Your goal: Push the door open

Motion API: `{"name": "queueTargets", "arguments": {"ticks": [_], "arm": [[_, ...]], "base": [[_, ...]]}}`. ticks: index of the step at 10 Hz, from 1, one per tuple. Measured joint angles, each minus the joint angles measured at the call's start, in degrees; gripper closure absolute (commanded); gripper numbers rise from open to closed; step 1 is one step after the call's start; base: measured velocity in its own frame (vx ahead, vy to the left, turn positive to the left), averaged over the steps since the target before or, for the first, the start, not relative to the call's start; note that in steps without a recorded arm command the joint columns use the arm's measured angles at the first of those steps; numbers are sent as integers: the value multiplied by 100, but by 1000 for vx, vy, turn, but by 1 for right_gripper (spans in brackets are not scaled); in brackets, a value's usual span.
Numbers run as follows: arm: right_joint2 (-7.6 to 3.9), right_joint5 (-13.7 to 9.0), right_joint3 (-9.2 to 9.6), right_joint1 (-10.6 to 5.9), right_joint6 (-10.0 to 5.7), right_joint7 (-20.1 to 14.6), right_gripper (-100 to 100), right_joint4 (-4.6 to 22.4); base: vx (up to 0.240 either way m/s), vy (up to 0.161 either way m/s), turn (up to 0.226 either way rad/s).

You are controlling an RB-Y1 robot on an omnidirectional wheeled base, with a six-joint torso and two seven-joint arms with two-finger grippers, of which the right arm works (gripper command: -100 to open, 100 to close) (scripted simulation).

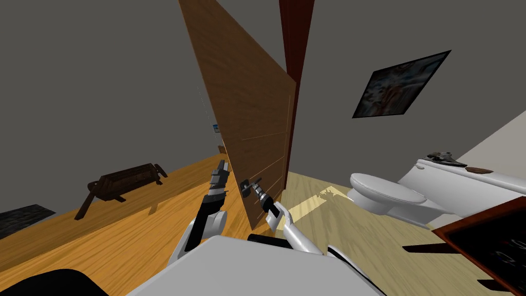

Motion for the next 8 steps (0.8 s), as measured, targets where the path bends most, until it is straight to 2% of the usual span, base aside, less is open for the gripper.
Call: {"name": "queueTargets", "arguments": {"ticks": [2, 4, 7, 8], "arm": [[-66, 56, -177, -14, -61, 11, 100, 135], [-202, 105, -345, 57, 52, 30, 100, -44], [-143, 115, -461, -145, -85, -4, 100, 230], [-170, 147, -522, -85, -82, 20, 100, 191]], "base": [[28, 176, -1], [46, 114, 0], [27, 50, 28], [28, 102, -13]]}}
